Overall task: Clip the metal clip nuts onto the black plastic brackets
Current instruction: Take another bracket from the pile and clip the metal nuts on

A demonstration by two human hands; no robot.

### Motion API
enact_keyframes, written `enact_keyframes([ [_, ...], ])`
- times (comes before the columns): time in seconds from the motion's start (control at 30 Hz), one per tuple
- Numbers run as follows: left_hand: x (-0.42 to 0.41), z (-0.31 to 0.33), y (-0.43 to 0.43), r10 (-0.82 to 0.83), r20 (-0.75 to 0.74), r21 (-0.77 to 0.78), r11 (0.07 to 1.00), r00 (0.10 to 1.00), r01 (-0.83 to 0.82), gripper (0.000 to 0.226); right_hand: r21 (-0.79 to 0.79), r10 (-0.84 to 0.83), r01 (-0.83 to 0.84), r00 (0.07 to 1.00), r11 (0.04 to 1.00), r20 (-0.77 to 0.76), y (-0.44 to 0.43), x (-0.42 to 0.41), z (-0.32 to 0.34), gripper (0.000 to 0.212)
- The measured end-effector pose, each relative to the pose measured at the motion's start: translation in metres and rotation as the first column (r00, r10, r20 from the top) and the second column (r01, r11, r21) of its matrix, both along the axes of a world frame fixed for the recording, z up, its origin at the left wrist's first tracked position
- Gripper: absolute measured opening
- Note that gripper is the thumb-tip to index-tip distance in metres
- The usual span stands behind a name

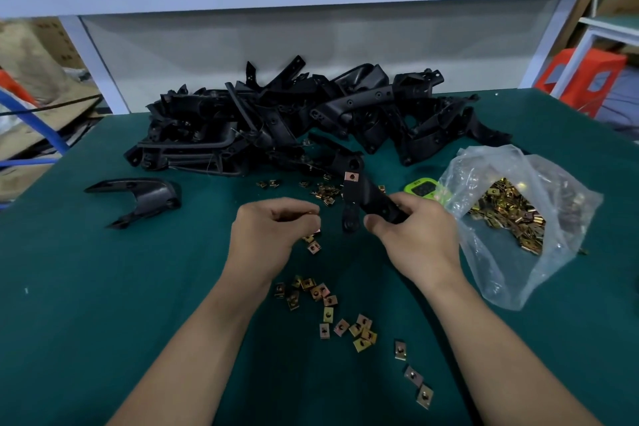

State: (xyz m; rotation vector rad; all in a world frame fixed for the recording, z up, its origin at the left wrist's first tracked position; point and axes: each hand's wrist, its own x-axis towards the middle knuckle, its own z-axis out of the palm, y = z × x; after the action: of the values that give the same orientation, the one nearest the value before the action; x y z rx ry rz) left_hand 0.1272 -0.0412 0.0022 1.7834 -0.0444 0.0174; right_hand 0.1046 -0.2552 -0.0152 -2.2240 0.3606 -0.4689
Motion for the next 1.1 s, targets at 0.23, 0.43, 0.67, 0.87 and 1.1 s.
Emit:
enact_keyframes([
  [0.23,-0.004,0.000,-0.007,-0.257,-0.186,-0.266,0.942,0.948,0.203,0.019,0.020,0.024,-0.024,0.999,1.000,0.033,0.001,0.000,-0.001,0.012],
  [0.43,-0.010,0.009,-0.003,-0.322,-0.172,-0.285,0.921,0.931,0.266,0.011,0.039,0.040,-0.042,0.998,0.998,0.054,0.001,0.000,-0.001,0.013],
  [0.67,-0.008,0.011,0.001,-0.293,-0.131,-0.200,0.944,0.947,0.264,0.014,0.052,0.059,-0.065,0.993,0.997,0.099,0.000,-0.001,0.002,0.023],
  [0.87,-0.013,0.015,-0.002,-0.259,-0.125,-0.228,0.947,0.958,0.227,0.010,0.046,0.076,-0.080,0.994,0.996,0.081,-0.001,-0.003,0.005,0.028],
  [1.1,-0.010,0.013,-0.002,-0.215,-0.077,-0.130,0.970,0.974,0.204,0.017,0.015,0.095,-0.097,0.991,0.995,0.094,0.002,-0.005,0.008,0.028],
])
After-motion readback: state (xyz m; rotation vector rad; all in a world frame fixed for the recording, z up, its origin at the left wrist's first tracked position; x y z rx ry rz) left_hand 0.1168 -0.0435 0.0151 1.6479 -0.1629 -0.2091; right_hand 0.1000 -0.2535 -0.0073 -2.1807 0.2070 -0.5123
